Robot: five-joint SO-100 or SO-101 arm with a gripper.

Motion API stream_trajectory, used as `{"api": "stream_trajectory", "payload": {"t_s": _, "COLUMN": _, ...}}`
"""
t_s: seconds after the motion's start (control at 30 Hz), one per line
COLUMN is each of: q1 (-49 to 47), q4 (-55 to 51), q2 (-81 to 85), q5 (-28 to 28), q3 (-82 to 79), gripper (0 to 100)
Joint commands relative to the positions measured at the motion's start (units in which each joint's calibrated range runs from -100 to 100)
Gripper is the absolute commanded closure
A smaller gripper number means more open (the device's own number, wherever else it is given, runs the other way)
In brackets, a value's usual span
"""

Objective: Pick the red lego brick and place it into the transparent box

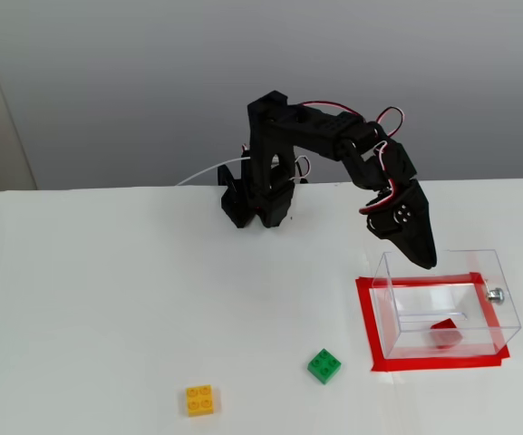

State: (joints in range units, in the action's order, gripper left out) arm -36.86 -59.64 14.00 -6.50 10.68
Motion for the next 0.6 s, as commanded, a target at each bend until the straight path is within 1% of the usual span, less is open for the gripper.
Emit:
{"api": "stream_trajectory", "payload": {"t_s": 0.0, "q1": 4.1, "q4": -1.9, "q2": 6.0, "q5": 0.1, "q3": 1.9, "gripper": 98}}
{"api": "stream_trajectory", "payload": {"t_s": 0.57, "q1": 23.6, "q4": -16.9, "q2": 24.6, "q5": 0.4, "q3": 1.8, "gripper": 98}}
